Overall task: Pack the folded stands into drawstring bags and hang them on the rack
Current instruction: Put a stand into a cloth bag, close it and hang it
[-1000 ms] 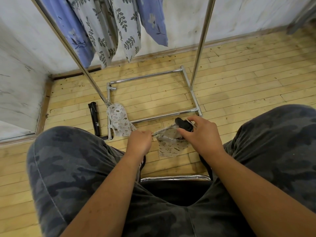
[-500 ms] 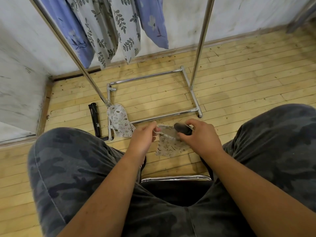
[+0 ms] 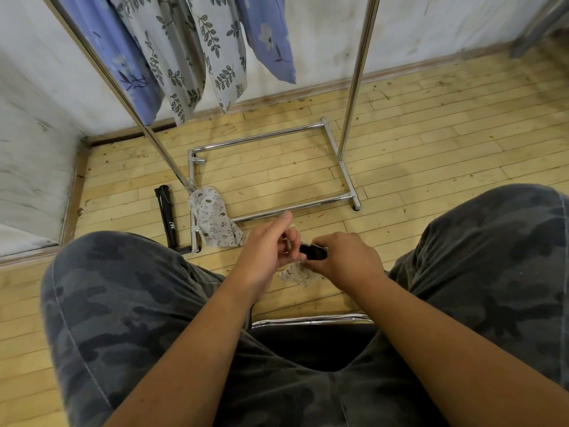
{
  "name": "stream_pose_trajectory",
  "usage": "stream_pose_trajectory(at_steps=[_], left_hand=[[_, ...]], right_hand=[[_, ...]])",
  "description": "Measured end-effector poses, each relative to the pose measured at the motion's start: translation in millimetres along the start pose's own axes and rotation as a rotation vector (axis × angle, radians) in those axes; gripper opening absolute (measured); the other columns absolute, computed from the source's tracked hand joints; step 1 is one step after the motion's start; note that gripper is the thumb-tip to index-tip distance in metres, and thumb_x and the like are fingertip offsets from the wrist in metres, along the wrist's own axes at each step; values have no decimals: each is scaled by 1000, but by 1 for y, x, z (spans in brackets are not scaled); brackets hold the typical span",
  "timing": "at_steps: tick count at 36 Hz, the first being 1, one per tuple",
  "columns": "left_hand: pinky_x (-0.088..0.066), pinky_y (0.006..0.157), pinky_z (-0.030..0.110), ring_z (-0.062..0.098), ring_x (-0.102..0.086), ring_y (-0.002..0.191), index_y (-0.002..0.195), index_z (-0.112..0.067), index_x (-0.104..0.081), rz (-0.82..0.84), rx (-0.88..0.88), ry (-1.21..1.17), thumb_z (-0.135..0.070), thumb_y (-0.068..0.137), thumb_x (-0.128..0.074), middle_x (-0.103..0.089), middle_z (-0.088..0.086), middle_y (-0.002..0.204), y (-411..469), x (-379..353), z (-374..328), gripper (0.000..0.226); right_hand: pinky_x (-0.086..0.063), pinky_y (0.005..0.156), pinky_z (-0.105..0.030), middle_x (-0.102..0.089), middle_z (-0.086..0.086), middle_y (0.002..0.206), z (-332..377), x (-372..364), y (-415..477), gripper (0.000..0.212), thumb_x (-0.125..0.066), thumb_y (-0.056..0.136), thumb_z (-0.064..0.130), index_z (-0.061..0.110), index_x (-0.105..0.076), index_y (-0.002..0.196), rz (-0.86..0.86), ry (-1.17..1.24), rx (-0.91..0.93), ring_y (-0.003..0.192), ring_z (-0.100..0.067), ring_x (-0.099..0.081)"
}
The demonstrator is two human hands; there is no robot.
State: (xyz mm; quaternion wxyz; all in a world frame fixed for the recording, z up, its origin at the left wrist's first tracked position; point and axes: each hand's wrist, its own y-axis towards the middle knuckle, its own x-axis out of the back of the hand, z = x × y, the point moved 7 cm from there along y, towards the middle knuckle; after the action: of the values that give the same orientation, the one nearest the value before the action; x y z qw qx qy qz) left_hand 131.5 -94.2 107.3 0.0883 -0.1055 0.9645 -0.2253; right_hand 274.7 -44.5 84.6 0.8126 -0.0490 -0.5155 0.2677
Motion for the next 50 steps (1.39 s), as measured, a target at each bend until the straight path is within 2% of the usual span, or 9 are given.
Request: stream_pose_trajectory(at_steps=[9, 13, 18, 24, 31, 38, 41, 46, 50], left_hand=[[-56, 83, 42, 16, -55, 64, 83, -14, -70, -69, 3, 101, -30, 103, -59, -61, 1, 82, 4, 11, 1, 28], [-57, 93, 49, 15, -60, 70, 85, -21, -74, -111, 27, 205, -35, 98, -65, -65, 3, 77, 8, 16, 8, 21], [-59, 80, 30, 14, -70, 91, 101, -30, -70, -123, 36, 376, -32, 99, -65, -71, -3, 102, 8, 12, 13, 6], [-51, 64, 14, 6, -72, 88, 113, -29, -60, -87, 49, 484, -33, 93, -73, -73, -6, 101, 7, 8, 19, 24], [-59, 75, 20, 2, -73, 85, 128, -29, -54, -83, -11, 476, -28, 96, -71, -75, -14, 99, 7, 4, 17, 36], [-49, 61, 16, 6, -64, 70, 125, -31, -54, -98, -73, 389, -20, 97, -67, -72, 1, 101, 3, 3, 2, 33], [-51, 65, 16, 12, -70, 83, 126, -32, -54, -51, -86, 366, -20, 98, -66, -73, -2, 98, 0, -4, -2, 33], [-49, 67, 9, 9, -70, 88, 125, -31, -55, 19, -67, 331, -15, 99, -63, -74, -2, 96, -5, -12, -6, 32], [-49, 76, 17, 11, -71, 90, 127, -28, -56, 52, -61, 317, -10, 98, -61, -72, 4, 98, -8, -13, -7, 35]], right_hand=[[-58, 88, -44, -74, -6, 105, -2, -8, 2, 48, -79, 86, 47, 13, -71, 119, 98, 143, 44, 97, -23, -68], [-53, 81, -32, -69, 3, 96, -5, -6, 2, 41, -63, 100, 30, 15, -64, 138, 123, 339, -15, 90, -15, -63], [-54, 74, -23, -78, 8, 98, -2, -11, 0, 31, -53, 103, 16, 21, -72, 128, 216, 631, -74, 92, -10, -73], [-58, 98, -36, -69, 9, 130, 11, -19, -8, 51, -45, 103, 6, 37, -63, 139, 335, 780, -50, 113, -9, -68], [-56, 103, -38, -54, 7, 144, 16, -23, -11, 60, -45, 101, -2, 31, -52, 150, 397, 947, -50, 124, -11, -60], [-63, 78, -35, -67, 11, 120, -5, -2, 3, 29, -56, 101, 13, 35, -74, 107, 80, 763, -85, 100, -13, -68], [-63, 74, -36, -65, 1, 123, -19, -9, 6, 19, -65, 98, 27, 32, -66, 116, 65, 744, -150, 101, -18, -69], [-63, 71, -31, -58, -2, 138, -16, -24, 5, 65, -65, 90, 64, 42, -45, 148, 154, 680, -124, 108, -19, -68], [-65, 74, -35, -53, -4, 148, -10, -28, 3, 65, -63, 93, 62, 49, -39, 152, 193, 659, -84, 113, -18, -66]])
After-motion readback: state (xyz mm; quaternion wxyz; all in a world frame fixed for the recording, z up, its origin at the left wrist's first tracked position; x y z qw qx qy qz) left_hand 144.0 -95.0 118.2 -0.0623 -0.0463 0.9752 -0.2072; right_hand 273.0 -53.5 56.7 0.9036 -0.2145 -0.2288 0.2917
